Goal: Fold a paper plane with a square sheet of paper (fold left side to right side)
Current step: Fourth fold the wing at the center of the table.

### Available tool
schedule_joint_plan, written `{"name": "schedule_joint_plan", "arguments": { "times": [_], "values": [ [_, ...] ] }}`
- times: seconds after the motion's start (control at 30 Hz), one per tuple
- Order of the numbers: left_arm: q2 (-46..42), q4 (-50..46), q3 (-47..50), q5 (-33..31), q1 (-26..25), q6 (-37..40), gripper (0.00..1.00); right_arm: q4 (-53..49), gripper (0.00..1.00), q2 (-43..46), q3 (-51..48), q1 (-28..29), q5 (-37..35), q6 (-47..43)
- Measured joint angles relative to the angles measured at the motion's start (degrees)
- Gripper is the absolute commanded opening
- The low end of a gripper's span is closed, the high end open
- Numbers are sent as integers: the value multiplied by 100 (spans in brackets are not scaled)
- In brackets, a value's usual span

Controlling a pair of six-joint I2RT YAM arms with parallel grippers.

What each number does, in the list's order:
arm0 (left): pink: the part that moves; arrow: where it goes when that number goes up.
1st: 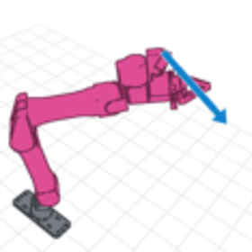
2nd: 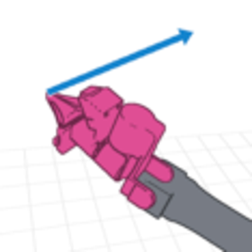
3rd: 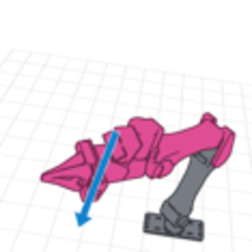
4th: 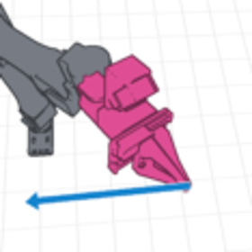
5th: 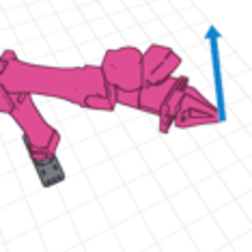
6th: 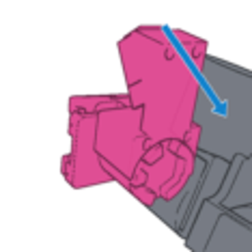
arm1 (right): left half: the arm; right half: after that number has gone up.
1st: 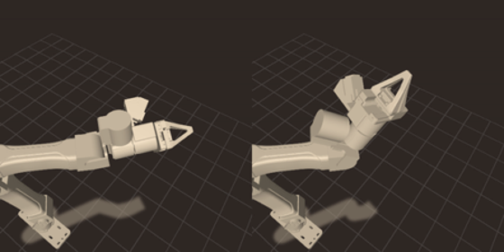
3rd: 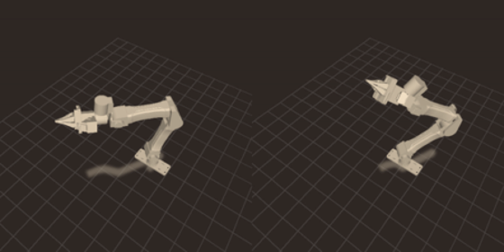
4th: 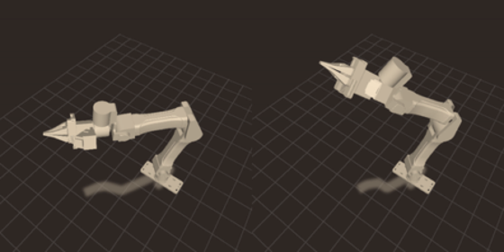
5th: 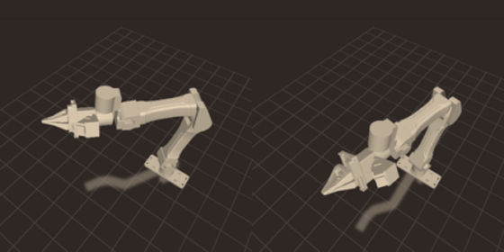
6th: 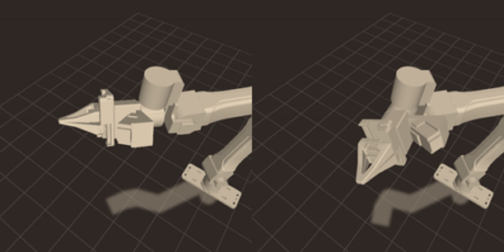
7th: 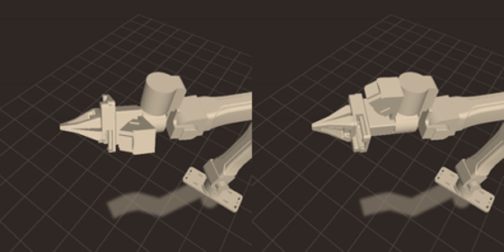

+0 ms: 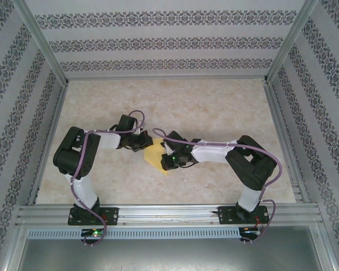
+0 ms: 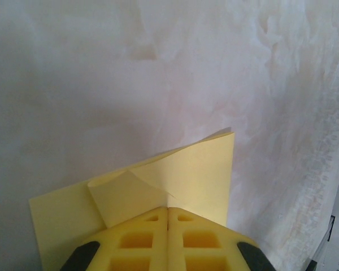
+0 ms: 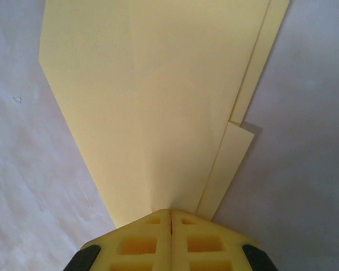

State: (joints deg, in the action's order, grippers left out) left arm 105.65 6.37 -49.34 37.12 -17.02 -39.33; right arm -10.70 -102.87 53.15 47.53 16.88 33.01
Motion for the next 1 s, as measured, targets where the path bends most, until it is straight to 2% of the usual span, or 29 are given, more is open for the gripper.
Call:
{"name": "schedule_joint_plan", "arguments": {
  "times": [0.43,0.6,0.83,1.0],
  "values": [
    [407,-339,-702,-136,413,358,1,160,0,-4,-44,-2,-33,2],
    [321,-332,-667,-306,479,455,0,227,0,20,-96,-17,4,2],
    [-1078,-369,-116,-420,597,616,0,540,0,144,-308,-160,240,-24],
    [-1882,-249,334,-144,297,656,0,529,0,208,-385,-271,380,-87]
  ]
}}
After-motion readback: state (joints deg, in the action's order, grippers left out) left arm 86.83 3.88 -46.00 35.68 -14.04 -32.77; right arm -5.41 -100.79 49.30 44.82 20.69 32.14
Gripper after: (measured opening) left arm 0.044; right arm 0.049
